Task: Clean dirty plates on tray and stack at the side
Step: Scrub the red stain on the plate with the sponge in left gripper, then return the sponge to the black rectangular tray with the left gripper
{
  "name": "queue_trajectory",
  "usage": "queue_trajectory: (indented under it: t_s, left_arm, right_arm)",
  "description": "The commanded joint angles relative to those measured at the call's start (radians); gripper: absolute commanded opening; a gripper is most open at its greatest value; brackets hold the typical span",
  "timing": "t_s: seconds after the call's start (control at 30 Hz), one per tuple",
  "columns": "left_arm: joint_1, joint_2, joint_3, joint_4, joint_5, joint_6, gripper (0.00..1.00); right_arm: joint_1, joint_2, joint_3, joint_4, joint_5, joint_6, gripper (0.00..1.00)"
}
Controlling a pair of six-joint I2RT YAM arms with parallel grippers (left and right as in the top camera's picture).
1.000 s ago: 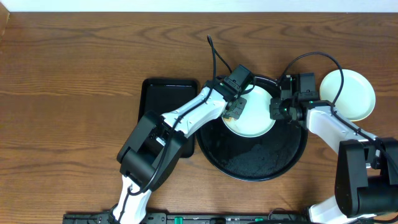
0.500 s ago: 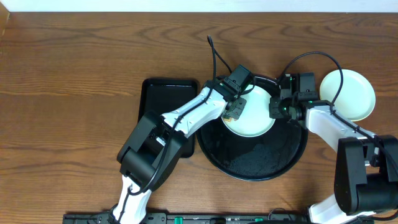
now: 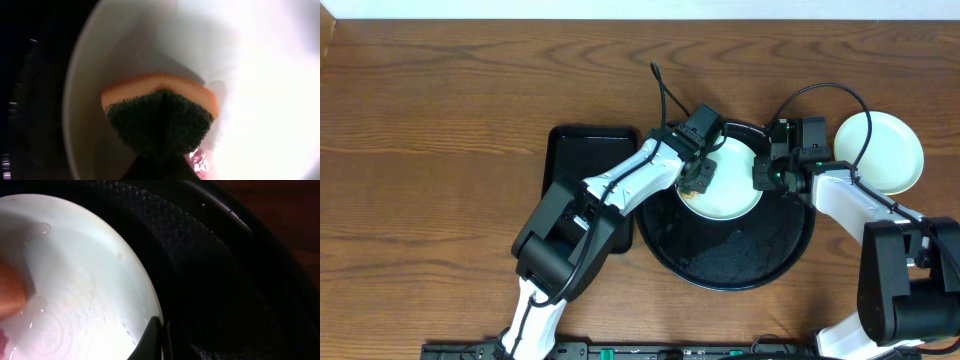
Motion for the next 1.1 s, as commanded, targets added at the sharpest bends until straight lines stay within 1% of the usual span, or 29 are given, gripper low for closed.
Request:
queue_trajectory:
  t_s: [0.0, 0.3, 0.4, 0.5, 0.57, 0.73, 0.83, 0.93, 1.07]
  left_arm:
    - [-0.021, 0.061, -0.017, -0.018, 0.128, -0.051, 0.08]
    - [-0.058, 0.061, -0.017, 0.044, 0.143, -0.158, 0.08]
    - [-0.06, 0.061, -0.017, 0.117, 0.251, -0.182, 0.08]
    - [-0.055, 0.06, -0.015, 0.185, 0.335, -0.197, 0.08]
    - [-0.04, 0.056, 0.0, 0.203, 0.371, -0.197, 0.08]
    - [0.043, -0.021, 0.036, 0.2, 0.393, -0.2, 0.08]
    - [0.114, -0.104, 0.037, 0.197, 0.398, -0.233, 0.08]
    - [0.193, -0.198, 0.037, 0.193, 0.453, -0.239, 0.08]
    - [0.291, -0.303, 0.037, 0.134, 0.471, -0.233, 0.08]
  right_arm:
    - [0.005, 0.039, -0.007, -0.007, 0.021, -0.004, 0.01]
    - [0.005, 0.039, -0.007, -0.006, 0.006, -0.004, 0.01]
    - [0.005, 0.039, -0.007, -0.006, -0.002, -0.004, 0.01]
    - [0.005, 0.039, -0.007, -0.006, -0.002, -0.004, 0.01]
    - [0.005, 0.039, -0.007, -0.006, -0.002, -0.004, 0.01]
    - [0.005, 0.039, -0.007, -0.007, -0.002, -0.004, 0.01]
    - [0.005, 0.039, -0.007, -0.006, -0.002, -0.004, 0.01]
    - [0.005, 0.039, -0.007, -0.006, -0.002, -0.004, 0.01]
    - [0.005, 0.039, -0.007, -0.006, -0.002, -0.004, 0.01]
